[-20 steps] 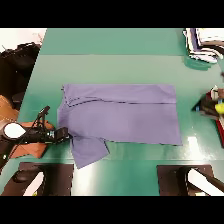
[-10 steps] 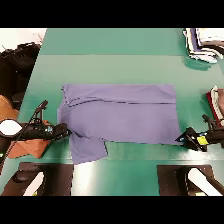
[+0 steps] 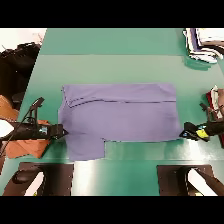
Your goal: Fold the shirts.
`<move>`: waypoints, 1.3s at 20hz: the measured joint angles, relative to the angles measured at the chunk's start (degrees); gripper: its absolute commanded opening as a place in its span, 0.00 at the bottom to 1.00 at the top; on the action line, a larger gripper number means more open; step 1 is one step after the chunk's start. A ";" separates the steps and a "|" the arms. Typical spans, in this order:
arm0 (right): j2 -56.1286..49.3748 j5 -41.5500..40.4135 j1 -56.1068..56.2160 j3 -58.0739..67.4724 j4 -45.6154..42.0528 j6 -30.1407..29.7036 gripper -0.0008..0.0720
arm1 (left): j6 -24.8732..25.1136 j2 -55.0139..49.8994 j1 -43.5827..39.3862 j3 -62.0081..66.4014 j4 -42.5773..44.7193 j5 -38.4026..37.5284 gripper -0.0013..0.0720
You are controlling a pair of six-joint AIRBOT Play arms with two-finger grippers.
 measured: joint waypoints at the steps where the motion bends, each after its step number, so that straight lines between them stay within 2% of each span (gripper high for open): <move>1: 1.90 1.90 0.37 1.03 -0.57 0.00 0.03 | -0.63 1.38 0.02 0.48 0.07 -2.10 0.05; 5: 9.84 7.85 0.92 5.22 -4.17 0.02 0.03 | -2.03 4.42 -0.02 2.62 -3.13 -10.71 0.05; 8: 12.15 9.42 1.14 9.73 -5.18 0.04 0.03 | -1.99 4.22 -0.02 6.14 -3.28 -11.04 0.06; 13: 3.02 6.64 1.16 18.56 -5.40 0.07 0.03 | 1.53 -6.25 -0.02 12.72 0.83 -2.27 0.06; 18: -14.03 0.63 2.64 28.09 0.28 -1.29 0.03 | 5.11 -25.31 -0.07 20.94 2.12 10.10 0.06; 23: -29.22 -4.55 6.71 39.15 4.66 -1.73 0.05 | 7.80 -41.09 -0.07 30.60 2.51 17.49 0.06; 24: -31.58 -4.96 7.43 41.27 5.09 -1.75 0.24 | 8.02 -42.95 -0.07 31.95 2.56 18.49 0.25; 25: -33.97 -5.25 8.02 43.56 5.51 -1.77 0.48 | 8.13 -44.39 -0.04 33.18 2.64 19.39 0.62; 26: -35.89 -5.33 8.33 45.53 6.25 -1.84 0.51 | 8.13 -45.35 0.00 34.18 2.62 20.24 0.79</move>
